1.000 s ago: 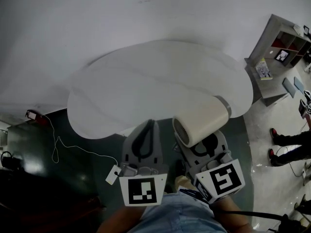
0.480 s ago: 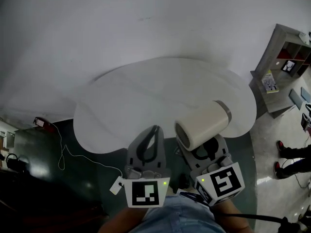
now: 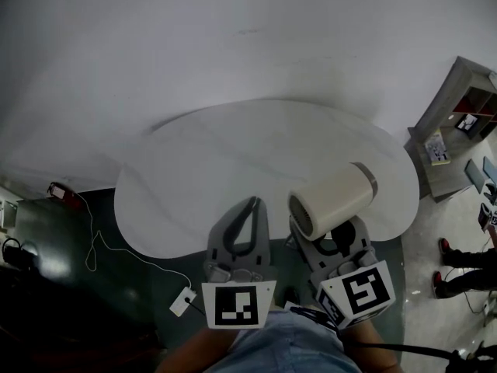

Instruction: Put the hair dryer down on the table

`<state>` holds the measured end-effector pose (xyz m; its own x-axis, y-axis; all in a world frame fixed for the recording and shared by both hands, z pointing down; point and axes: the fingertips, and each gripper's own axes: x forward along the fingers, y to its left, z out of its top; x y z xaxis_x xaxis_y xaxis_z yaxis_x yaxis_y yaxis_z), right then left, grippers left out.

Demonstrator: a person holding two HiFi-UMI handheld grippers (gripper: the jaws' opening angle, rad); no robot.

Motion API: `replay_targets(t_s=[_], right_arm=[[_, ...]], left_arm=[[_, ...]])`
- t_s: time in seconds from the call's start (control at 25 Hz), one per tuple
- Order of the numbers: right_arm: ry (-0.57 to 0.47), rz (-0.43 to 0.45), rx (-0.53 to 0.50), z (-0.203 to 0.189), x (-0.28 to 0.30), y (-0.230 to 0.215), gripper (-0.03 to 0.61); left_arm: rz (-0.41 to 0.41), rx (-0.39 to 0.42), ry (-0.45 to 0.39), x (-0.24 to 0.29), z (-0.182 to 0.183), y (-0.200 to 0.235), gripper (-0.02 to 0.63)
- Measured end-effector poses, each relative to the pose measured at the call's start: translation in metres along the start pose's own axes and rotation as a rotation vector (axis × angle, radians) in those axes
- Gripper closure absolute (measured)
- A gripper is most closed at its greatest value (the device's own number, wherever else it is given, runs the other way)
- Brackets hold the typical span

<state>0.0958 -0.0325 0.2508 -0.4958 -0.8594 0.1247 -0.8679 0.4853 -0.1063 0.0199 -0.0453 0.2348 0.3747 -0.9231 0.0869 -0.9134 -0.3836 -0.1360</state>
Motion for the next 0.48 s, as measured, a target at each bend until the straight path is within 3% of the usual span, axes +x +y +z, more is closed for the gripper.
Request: replay_targets(t_s=[0.48], right_arm=[[0.094,-0.04,0.009,-0.008,0.118,-0.02,0.357]], left_arm=[[-0.042,-0.033,0.036,0.088,-0.023,0.078,0.6]])
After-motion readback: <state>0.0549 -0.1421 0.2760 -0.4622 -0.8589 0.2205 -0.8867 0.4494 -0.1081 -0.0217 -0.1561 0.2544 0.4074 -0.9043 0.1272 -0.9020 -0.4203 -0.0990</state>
